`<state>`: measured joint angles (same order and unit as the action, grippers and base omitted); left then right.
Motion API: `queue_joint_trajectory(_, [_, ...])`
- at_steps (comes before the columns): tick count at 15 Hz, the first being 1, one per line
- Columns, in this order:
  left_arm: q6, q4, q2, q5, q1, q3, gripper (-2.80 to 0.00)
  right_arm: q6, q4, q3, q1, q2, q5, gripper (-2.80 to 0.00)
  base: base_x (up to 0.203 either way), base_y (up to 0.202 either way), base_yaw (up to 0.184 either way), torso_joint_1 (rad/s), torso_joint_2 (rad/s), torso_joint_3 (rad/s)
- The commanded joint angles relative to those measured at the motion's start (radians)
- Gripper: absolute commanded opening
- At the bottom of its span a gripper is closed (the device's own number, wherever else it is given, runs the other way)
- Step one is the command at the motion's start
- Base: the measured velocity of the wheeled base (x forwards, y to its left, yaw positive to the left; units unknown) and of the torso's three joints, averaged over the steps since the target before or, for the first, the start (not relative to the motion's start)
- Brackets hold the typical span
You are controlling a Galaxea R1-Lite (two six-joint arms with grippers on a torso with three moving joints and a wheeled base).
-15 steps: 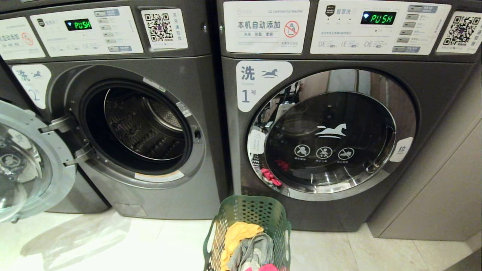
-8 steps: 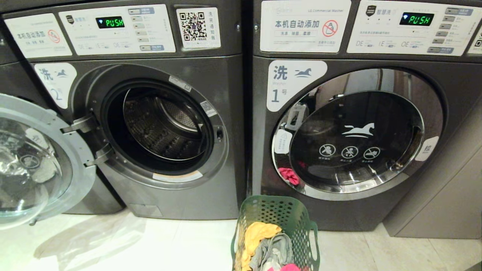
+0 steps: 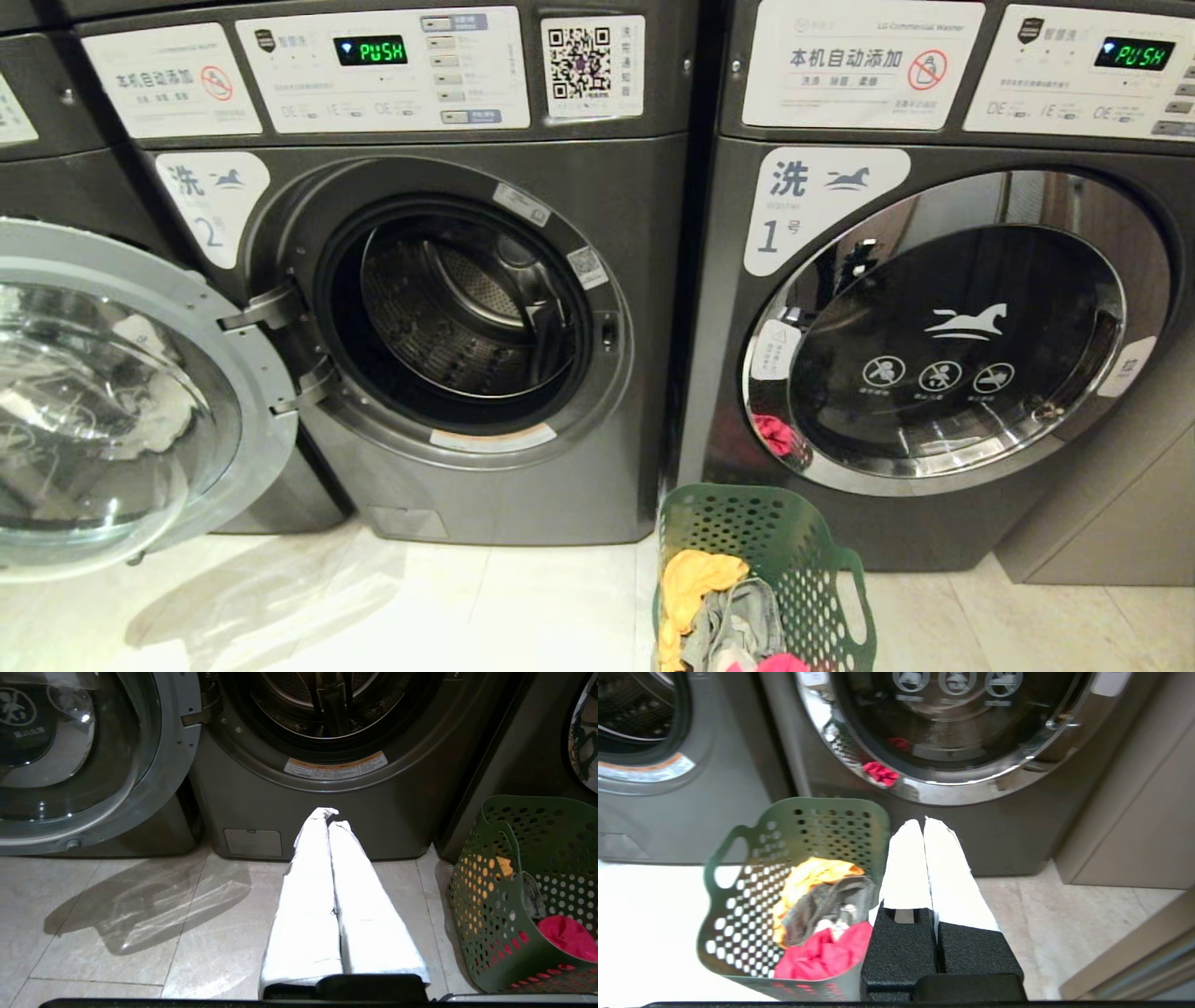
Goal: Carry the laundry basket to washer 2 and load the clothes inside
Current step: Place the clothes into the washing machine
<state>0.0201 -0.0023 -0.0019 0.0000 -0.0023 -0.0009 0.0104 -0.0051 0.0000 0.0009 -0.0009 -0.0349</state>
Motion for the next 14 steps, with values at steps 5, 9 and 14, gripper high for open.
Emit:
queue_joint_trajectory(5, [0.003, -0.001, 0.000, -0.001, 0.000, 0.001, -2.80, 0.000, -0.001, 0.000, 0.001, 0.001, 0.001, -2.80, 0.000, 0.196, 0.000, 0.001, 0.00, 0.003])
queue_joint_trajectory(9, [0.000, -0.001, 0.000, -0.005, 0.001, -0.001, -2.80, 0.000, -0.001, 0.000, 0.001, 0.001, 0.003, -2.80, 0.000, 0.197, -0.002, 0.003, 0.00, 0.001])
queue_joint_trajectory(14, [0.003, -0.001, 0.000, -0.003, 0.001, 0.000, -2.80, 0.000, -0.001, 0.000, 0.001, 0.001, 0.004, -2.80, 0.000, 0.195, -0.002, 0.001, 0.00, 0.003])
